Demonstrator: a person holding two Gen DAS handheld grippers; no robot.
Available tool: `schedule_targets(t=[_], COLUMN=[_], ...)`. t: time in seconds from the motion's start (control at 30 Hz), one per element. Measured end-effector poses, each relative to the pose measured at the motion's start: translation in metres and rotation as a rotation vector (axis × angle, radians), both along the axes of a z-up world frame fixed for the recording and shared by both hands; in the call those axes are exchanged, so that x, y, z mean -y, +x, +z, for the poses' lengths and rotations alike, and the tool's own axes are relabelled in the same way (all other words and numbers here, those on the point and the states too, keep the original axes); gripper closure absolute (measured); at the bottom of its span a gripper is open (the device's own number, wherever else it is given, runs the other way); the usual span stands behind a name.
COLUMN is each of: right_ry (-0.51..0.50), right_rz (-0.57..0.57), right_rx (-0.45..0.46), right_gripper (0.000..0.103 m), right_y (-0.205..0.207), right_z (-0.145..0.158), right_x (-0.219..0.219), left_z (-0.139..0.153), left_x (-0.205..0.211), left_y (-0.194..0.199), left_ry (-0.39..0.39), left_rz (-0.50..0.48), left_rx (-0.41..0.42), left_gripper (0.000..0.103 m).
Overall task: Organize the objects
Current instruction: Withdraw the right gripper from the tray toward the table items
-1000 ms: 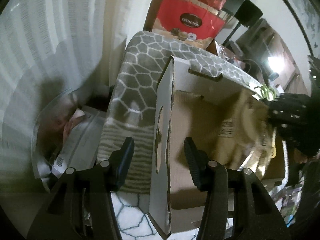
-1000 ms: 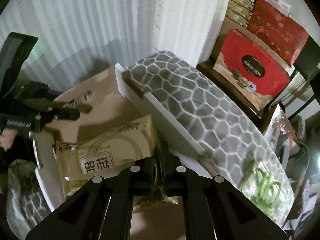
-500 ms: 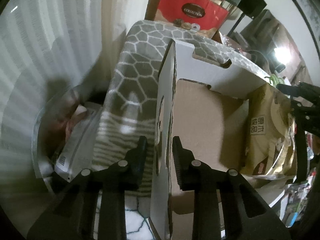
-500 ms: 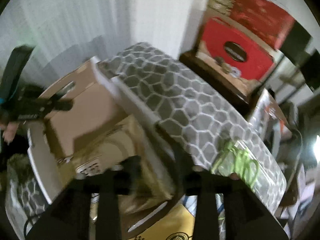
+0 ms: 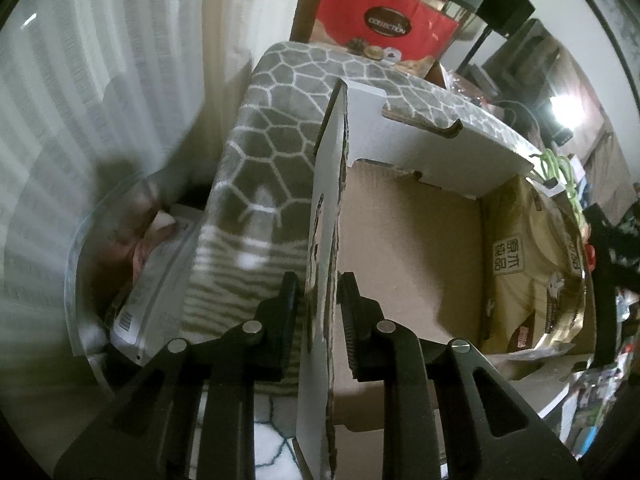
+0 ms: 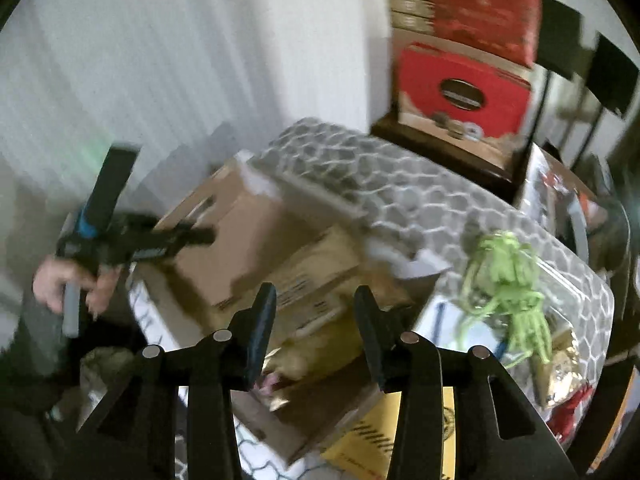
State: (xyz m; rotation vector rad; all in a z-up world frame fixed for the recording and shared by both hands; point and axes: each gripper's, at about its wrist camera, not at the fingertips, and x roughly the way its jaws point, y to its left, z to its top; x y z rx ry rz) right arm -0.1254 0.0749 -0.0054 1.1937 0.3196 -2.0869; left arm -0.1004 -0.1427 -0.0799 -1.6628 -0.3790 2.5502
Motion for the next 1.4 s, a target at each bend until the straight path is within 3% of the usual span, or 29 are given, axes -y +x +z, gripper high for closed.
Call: schedule_targets(t=[0.13,0.4,0.5,0.6,0.77,0.97,1.07,1.13,1.4], right_ry=[0.041,0.167,0.222,0.289,0.39,0.267,0.162,0.137,0.141], right_rz=[0.097,0.171,0.19,0.209,0.196,0.161,0.117,0.092,-0.008], right_rx=[0.026,0.012,-0.007,-0.007,0.015,0.02,0.007,-0.005,0.054], right_gripper=[0.062,0.068,0.074,0.09,0.093,0.092,0.082,0.082,0.081], right_y=[0.016,0.028,0.03,0.032,0.024,0.025,0.022,0.016,-0.021], right_z=[-0.018,-0.048,-0.051,-0.052,-0.054,-0.025,-0.007,-0.003,-0.031], right_x=[0.025,0.05,0.047,0.041,0.027,0.016,0.019,0.032,0.087], left_z=[0.0,0.0,0.0,0.0,0.0,0.0,0.0,-0.001,-0.001], left_x=[0.0,0.002,0.003,0.005,0.005,0.005,0.005,0.004,0.003], left_y=[-0.001,-0.001,-0.001,-0.002,-0.002,-0.002,-0.003,-0.002,-0.002], left_ry=[-0.001,0.0,0.006,0.006,0.007,0.007,0.003,0.002,-0.007], left_rz=[-0.01,-0.012,-0.008,-0.004,-0.002,-0.002,-0.004,-0.004,-0.01], left_rx=[-0.003,-0.001,-0.001,-0.001,-0.003,-0.003,-0.003,-0.004,-0.006], left_gripper=[0.087,0.089,0.088,0.089,0.089,0.089,0.089,0.089,0.088])
